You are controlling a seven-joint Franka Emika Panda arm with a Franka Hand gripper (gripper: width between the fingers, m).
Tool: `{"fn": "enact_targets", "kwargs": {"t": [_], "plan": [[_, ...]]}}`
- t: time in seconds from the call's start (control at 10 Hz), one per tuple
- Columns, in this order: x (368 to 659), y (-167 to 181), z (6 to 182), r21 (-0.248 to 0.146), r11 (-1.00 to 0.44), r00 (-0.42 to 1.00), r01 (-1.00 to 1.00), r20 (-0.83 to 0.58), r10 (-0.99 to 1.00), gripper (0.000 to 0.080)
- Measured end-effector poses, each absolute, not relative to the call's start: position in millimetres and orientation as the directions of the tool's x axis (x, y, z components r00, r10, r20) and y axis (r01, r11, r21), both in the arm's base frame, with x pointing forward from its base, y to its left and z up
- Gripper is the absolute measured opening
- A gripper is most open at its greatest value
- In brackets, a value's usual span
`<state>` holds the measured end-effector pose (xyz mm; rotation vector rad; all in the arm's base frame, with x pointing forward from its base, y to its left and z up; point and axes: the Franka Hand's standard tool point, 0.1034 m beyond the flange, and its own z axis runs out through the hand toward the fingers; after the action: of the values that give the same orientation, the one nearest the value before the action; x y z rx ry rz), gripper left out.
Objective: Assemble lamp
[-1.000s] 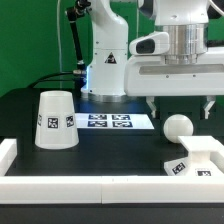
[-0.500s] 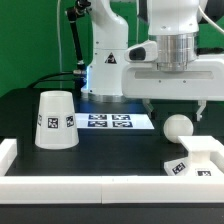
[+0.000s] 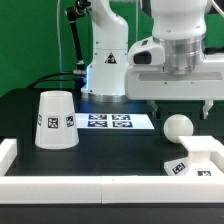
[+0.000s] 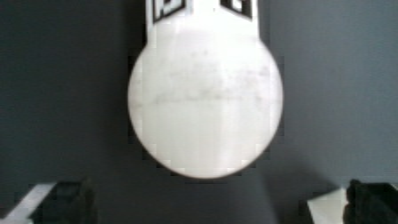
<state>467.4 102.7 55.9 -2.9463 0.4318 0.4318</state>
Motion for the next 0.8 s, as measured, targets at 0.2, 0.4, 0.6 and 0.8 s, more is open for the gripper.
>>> {"fn": "enact_targets", "kwargs": {"t": [0.2, 0.4, 0.6, 0.8], "plan": [[468.0, 103.1, 50.3, -0.095, -0.959, 0.894, -0.267, -0.397, -0.210, 0.0698], [462.3, 100.7, 49.7, -0.083, -0.958, 0.830, -0.275, -0.523, -0.193, 0.0698], [462.8, 99.2, 45.9, -0.076, -0.957, 0.777, -0.279, -0.604, -0.178, 0.0698], [451.7, 97.9, 42.1, -0.063, -0.959, 0.656, -0.277, -0.742, -0.141, 0.0698]]}}
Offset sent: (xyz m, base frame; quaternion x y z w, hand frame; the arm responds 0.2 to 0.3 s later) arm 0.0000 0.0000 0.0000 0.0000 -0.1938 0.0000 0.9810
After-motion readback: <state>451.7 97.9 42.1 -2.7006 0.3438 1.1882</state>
